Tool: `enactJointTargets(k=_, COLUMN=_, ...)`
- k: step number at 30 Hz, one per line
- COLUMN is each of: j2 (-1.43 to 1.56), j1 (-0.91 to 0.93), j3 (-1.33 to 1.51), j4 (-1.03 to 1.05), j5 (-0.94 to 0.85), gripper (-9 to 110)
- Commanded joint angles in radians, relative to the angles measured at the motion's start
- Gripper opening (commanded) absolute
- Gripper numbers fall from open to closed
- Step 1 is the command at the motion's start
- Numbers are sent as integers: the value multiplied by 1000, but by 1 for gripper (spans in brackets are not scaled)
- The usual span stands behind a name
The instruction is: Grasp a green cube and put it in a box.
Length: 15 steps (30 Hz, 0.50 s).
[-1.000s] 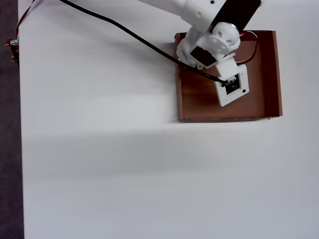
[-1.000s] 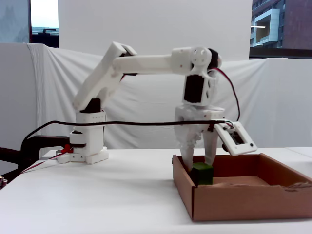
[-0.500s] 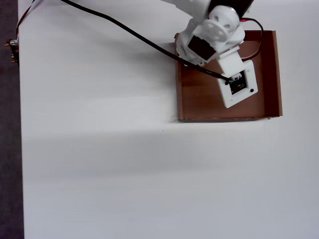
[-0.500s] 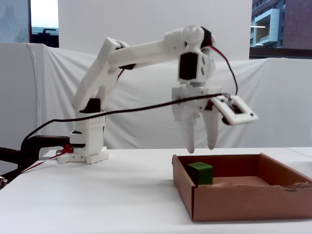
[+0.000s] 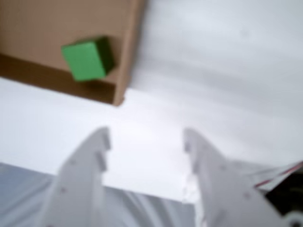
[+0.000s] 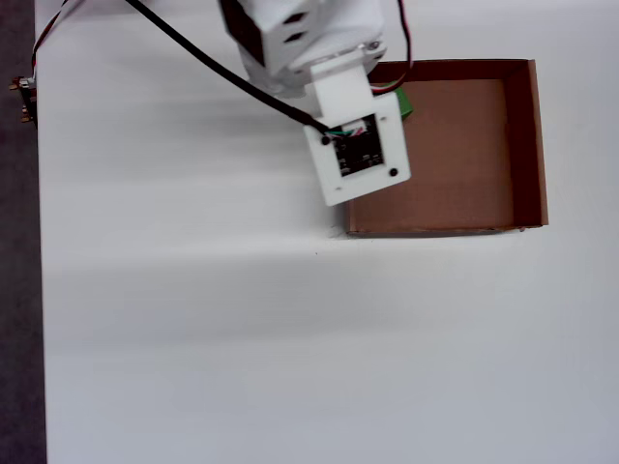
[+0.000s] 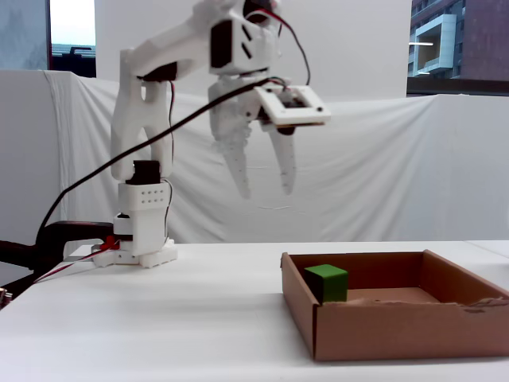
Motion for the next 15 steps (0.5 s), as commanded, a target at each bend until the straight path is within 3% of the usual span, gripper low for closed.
enactJointTargets(k=1, j2=152, j1=72, j3=101, j4=-2, j5=-5, gripper=21)
enactJointTargets(k=15, j2=676, j1=594, j3=637, j4=-95, j5=-15, gripper=21)
